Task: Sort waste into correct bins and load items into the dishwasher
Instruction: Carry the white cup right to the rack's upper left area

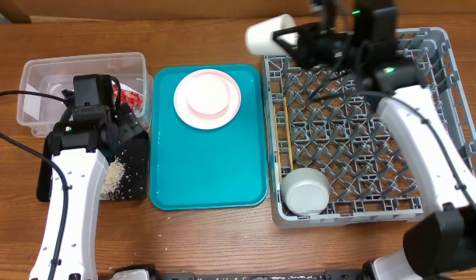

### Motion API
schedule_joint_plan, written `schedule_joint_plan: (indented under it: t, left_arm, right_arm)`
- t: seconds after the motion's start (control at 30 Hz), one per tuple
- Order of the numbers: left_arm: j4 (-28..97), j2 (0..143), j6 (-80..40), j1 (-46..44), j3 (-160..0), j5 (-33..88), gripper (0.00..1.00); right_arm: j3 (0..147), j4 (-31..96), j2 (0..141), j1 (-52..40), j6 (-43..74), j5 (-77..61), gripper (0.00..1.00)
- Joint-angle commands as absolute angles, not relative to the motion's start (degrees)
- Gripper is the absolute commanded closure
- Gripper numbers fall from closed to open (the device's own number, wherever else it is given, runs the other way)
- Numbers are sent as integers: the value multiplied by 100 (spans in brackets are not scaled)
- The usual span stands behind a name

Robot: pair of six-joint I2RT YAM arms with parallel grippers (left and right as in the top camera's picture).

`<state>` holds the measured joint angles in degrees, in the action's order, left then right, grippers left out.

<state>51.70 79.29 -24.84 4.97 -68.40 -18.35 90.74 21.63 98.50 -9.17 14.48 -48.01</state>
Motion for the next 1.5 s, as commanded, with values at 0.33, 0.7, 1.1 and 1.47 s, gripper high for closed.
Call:
schedule_joint_plan:
  t: [0.33, 0.7, 1.1, 1.47]
  left_arm:
    - [5162, 7874, -2421, 513, -6906, -1796, 0]
    - [5162, 7874, -2421, 513, -6906, -1796, 0]
    - [5164, 7874, -2421, 513, -6906, -1793, 0]
    - [5162, 7874, -2421, 513, -6906, -1793, 0]
  right_arm:
    - [9155, 1957, 11286, -294, 2001, -7063, 96]
    - [9148, 1940, 12057, -292, 1997, -7065, 96]
    - [9144, 1857, 12064, -349, 1977, -7212, 96]
    - [9087, 1868, 12064, -519, 1975, -7035, 96]
